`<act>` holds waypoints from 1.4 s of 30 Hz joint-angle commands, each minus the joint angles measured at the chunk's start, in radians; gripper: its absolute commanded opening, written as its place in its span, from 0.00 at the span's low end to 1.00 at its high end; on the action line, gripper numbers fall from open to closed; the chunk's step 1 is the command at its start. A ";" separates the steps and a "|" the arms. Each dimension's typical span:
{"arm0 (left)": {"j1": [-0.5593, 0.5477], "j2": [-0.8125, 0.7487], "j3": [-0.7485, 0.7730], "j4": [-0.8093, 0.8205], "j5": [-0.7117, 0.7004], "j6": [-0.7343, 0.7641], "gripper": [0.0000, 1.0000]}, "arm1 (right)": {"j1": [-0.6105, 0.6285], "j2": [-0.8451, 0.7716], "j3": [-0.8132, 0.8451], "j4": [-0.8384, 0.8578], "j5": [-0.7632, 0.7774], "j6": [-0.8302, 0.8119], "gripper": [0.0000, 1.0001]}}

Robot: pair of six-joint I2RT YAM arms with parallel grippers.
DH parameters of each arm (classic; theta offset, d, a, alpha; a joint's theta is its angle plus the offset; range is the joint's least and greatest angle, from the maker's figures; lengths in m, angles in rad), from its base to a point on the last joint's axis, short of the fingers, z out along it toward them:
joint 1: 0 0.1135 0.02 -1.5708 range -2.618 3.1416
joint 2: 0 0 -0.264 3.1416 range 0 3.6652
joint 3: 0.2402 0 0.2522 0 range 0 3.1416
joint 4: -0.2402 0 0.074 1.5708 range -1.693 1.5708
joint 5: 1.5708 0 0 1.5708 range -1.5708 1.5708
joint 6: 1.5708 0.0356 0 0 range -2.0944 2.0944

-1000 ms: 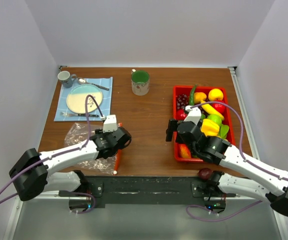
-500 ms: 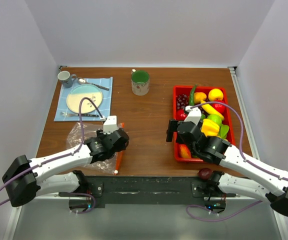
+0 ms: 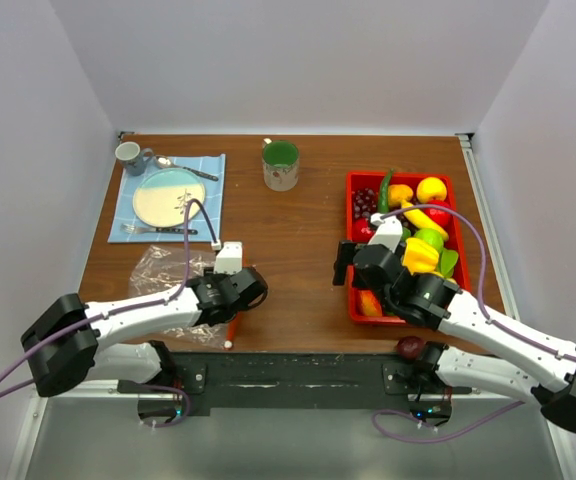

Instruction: Place the food in the zip-top bag and seal the zipper

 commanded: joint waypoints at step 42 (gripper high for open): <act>0.133 -0.108 0.245 0.388 0.436 0.192 0.00 | 0.004 0.222 0.047 0.449 -0.348 0.072 0.84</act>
